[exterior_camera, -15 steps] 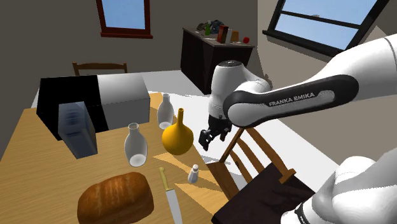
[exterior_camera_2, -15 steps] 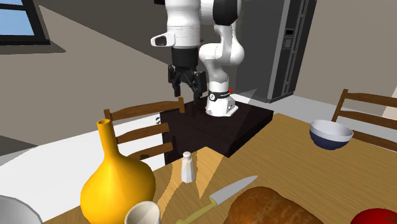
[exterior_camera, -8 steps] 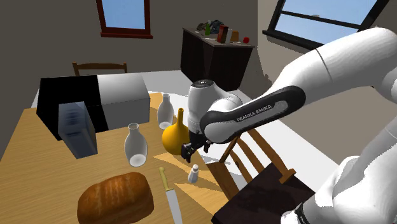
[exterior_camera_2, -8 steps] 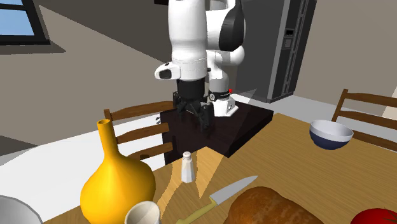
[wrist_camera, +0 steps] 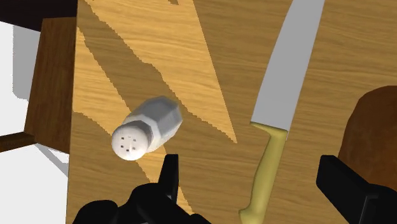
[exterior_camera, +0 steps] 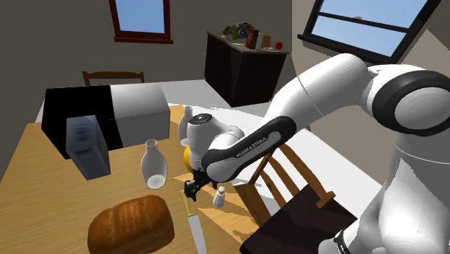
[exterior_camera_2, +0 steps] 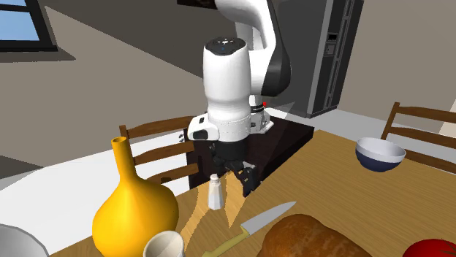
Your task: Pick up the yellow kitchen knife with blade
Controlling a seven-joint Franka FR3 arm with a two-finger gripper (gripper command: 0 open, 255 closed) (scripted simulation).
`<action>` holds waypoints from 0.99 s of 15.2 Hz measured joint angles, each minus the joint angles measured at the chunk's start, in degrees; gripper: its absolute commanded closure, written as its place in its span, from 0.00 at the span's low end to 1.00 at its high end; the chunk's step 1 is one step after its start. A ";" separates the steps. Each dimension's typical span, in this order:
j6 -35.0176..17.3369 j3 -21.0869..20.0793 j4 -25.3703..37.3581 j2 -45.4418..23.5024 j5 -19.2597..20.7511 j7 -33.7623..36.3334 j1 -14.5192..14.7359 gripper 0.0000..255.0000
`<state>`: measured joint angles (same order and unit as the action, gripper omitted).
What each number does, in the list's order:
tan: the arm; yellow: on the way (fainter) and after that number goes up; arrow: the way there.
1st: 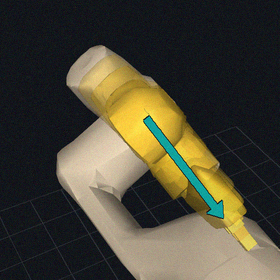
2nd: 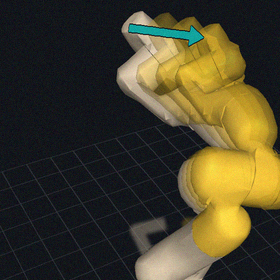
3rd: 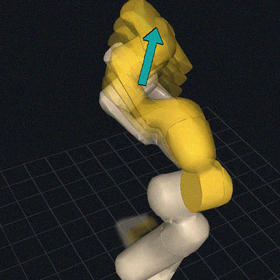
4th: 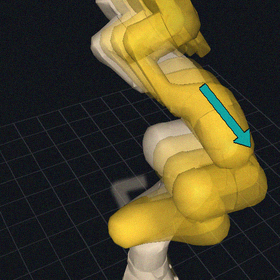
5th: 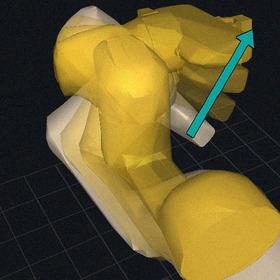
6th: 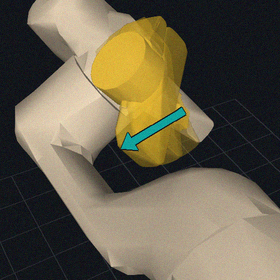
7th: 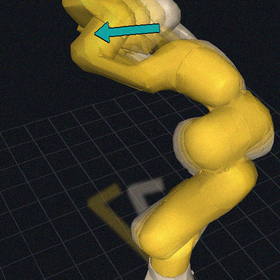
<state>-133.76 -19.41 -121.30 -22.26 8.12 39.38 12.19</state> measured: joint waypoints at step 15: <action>-2.54 3.32 15.77 -20.26 4.36 5.07 6.26 0.00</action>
<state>-136.30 -16.09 -105.53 -42.51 12.48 44.45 18.45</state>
